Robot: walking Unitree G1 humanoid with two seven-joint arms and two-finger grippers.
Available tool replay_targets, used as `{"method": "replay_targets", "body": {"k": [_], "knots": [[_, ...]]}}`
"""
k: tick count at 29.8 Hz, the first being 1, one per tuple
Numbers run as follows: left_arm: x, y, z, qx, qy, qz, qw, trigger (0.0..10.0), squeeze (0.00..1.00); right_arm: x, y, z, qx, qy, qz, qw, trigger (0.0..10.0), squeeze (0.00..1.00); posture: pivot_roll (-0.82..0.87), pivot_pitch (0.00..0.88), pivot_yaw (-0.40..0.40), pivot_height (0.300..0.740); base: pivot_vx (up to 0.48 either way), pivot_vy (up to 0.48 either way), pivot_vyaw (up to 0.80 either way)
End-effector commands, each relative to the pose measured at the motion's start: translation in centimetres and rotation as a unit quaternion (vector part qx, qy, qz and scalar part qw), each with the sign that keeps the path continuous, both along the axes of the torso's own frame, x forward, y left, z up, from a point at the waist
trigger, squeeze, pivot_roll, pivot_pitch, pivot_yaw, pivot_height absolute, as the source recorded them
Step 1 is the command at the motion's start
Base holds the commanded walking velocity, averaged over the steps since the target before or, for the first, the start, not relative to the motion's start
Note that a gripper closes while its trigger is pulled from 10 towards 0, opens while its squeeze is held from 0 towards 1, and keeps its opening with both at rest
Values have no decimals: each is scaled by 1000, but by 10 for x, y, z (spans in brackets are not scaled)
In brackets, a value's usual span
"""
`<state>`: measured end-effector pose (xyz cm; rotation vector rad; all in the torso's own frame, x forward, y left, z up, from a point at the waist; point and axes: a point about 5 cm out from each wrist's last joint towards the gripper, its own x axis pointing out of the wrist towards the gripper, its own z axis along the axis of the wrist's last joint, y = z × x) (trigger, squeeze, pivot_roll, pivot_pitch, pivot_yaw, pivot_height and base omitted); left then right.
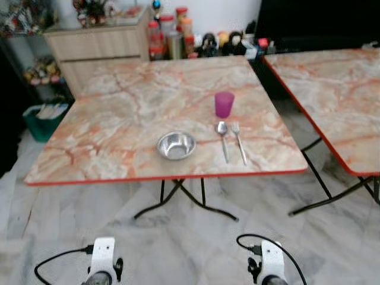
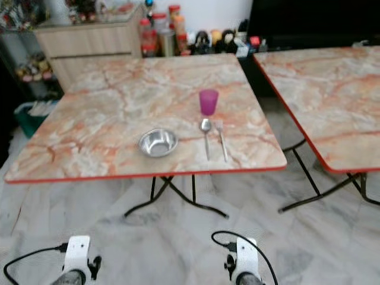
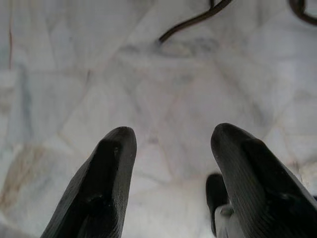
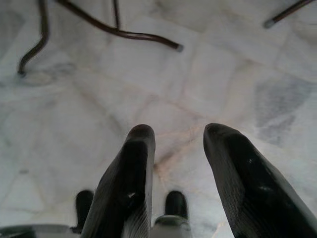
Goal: Setting the table
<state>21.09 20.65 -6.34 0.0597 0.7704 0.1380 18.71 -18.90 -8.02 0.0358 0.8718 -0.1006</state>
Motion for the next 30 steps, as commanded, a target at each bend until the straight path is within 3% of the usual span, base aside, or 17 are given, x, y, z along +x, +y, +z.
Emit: {"method": "replay_targets", "body": {"k": [1,14,23,27,29,30], "knots": [[-2,3,0,9,4,-9,1000,10000,0,2,2,0,2,0,3,1000,10000,0,29,0,45,740,281,0,0],[-1,2,0,9,1,-10,1000,10000,0,5,4,2,2,-2,10,1000,10000,0,33,0,38,740,278,0,0],[-8,7,-3,14,7,12,1000,10000,0,0,3,0,2,4,5,1000,10000,0,39,0,32,740,0,0,0],[-3,29,7,48,-30,82,995,10000,0,-1,2,-1,-1,9,6,1000,10000,0,36,0,31,740,0,0,0],[0,45,16,73,-55,128,988,10000,0,-1,1,-1,-1,8,5,1000,10000,0,36,0,31,740,0,0,0],[9,63,30,103,-94,175,975,10000,0,0,1,-1,-2,7,6,1000,10000,0,48,0,21,740,0,0,0]]}}
